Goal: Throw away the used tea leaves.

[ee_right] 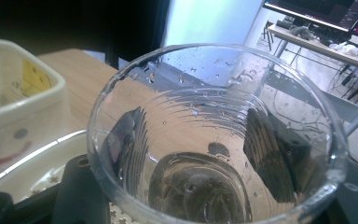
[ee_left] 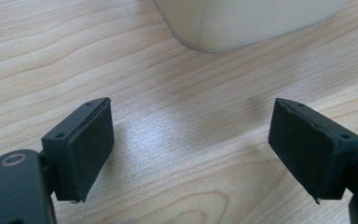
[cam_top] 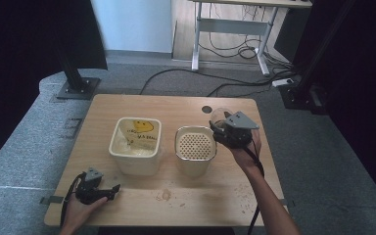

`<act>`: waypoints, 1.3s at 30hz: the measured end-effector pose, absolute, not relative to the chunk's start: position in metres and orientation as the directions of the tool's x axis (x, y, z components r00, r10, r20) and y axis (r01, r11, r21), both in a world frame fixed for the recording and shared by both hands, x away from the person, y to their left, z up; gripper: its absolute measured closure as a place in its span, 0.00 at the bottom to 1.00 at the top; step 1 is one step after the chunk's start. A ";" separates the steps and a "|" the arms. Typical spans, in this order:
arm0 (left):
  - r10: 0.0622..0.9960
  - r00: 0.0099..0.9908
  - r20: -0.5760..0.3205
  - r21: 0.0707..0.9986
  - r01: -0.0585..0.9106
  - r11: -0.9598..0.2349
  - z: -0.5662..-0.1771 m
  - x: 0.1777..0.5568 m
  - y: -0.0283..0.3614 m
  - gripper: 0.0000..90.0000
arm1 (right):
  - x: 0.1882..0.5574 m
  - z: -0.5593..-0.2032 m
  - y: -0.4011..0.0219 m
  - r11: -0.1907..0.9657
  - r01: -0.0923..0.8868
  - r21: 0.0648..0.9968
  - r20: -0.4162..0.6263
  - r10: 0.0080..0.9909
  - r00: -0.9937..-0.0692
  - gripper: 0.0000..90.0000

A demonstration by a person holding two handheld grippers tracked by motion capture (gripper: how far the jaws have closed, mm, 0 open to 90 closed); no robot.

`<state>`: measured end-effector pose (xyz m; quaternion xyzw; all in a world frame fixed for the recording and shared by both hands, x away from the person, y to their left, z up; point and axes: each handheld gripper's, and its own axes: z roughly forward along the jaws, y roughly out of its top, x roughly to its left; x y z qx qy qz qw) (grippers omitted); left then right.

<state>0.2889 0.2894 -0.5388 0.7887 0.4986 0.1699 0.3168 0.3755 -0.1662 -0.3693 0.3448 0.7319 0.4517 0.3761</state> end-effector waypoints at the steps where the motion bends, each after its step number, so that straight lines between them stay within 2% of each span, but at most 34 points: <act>1: 0.894 0.445 -0.047 0.668 0.679 -0.303 -0.539 0.289 0.289 0.16 | 0.376 -0.370 -0.165 0.372 0.168 0.913 -0.257 0.844 -0.470 0.43; 4: 0.894 0.446 -0.048 0.667 0.680 -0.304 -0.539 0.289 0.289 0.16 | 0.377 -0.368 -0.156 0.495 0.145 0.857 -0.394 0.809 -0.436 0.43; 6: 0.893 0.447 -0.047 0.666 0.680 -0.305 -0.539 0.289 0.289 0.16 | 0.377 -0.367 -0.155 0.510 0.141 0.849 -0.410 0.803 -0.433 0.44; 14: 0.893 0.448 -0.047 0.665 0.681 -0.307 -0.539 0.289 0.289 0.16 | 0.374 -0.367 -0.138 0.687 0.076 0.722 -0.606 0.682 -0.409 0.44; 25: 0.893 0.448 -0.047 0.660 0.685 -0.309 -0.539 0.289 0.289 0.16 | 0.377 -0.378 -0.131 0.786 0.052 0.616 -0.710 0.583 -0.396 0.44; 31: 0.892 0.448 -0.048 0.660 0.685 -0.308 -0.539 0.289 0.289 0.16 | 0.373 -0.386 -0.113 0.912 -0.018 0.411 -0.855 0.378 -0.355 0.44; 32: 0.892 0.448 -0.049 0.660 0.685 -0.308 -0.539 0.290 0.289 0.16 | 0.373 -0.386 -0.113 0.912 -0.018 0.411 -0.855 0.378 -0.355 0.44; 33: 0.892 0.449 -0.049 0.658 0.686 -0.309 -0.540 0.290 0.289 0.16 | 0.372 -0.389 -0.107 0.937 -0.035 0.348 -0.886 0.316 -0.339 0.44; 34: 0.892 0.449 -0.049 0.658 0.686 -0.309 -0.540 0.290 0.289 0.16 | 0.372 -0.389 -0.107 0.937 -0.035 0.348 -0.886 0.316 -0.339 0.44; 36: 0.892 0.450 -0.048 0.659 0.686 -0.310 -0.539 0.290 0.290 0.16 | 0.371 -0.394 -0.099 0.969 -0.059 0.240 -0.928 0.211 -0.309 0.44; 38: 0.892 0.449 -0.048 0.660 0.685 -0.310 -0.539 0.290 0.290 0.16 | 0.370 -0.396 -0.097 0.974 -0.065 0.215 -0.935 0.187 -0.300 0.44; 39: 0.893 0.448 -0.048 0.661 0.684 -0.308 -0.539 0.290 0.290 0.16 | 0.370 -0.400 -0.093 0.984 -0.080 0.160 -0.951 0.131 -0.279 0.44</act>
